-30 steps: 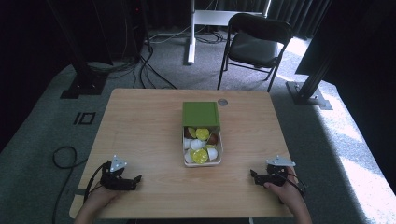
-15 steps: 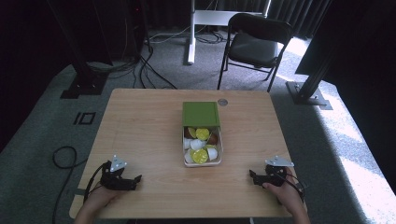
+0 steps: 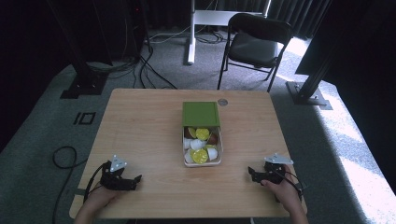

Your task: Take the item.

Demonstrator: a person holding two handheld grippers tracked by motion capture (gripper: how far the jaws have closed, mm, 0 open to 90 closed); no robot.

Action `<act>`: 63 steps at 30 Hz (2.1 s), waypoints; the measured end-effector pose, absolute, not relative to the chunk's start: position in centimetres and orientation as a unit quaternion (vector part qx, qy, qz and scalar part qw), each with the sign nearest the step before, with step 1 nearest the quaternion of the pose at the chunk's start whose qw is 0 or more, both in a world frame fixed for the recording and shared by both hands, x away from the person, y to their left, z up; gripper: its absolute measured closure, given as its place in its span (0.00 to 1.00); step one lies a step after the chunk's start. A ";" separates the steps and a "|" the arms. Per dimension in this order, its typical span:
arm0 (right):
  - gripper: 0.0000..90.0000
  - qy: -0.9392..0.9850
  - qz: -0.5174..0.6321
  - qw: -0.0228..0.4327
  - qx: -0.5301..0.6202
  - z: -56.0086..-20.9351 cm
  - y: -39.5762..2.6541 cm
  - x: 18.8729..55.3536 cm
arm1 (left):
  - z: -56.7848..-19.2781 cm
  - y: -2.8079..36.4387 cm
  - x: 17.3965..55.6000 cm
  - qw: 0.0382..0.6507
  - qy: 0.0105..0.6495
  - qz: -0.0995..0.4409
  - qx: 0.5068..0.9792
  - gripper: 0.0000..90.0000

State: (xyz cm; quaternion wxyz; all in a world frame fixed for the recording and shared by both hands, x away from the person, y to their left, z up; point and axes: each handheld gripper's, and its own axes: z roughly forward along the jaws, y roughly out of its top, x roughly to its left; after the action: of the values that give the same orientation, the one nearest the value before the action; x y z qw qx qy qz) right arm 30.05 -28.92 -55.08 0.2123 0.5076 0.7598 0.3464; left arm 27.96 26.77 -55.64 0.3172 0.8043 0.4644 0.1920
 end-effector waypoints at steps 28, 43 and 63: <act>0.17 0.759 0.426 0.221 0.441 -48.9 -24.7 30.6 | -55.6 26.8 28.0 0.317 0.464 0.192 0.804 0.03; 0.17 0.761 0.449 0.221 0.412 -46.6 -22.3 31.1 | -55.6 26.8 28.0 0.317 0.464 0.192 0.804 0.03; 0.17 0.776 0.476 0.209 0.359 -45.2 -18.0 31.7 | -55.6 26.8 28.0 0.318 0.465 0.192 0.803 0.03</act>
State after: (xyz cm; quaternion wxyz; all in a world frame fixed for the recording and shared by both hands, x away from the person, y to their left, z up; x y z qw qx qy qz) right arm 31.71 -17.97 -45.20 0.2089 0.3586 0.7756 0.4756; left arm 27.96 26.75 -55.65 0.3183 0.8033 0.4653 0.1921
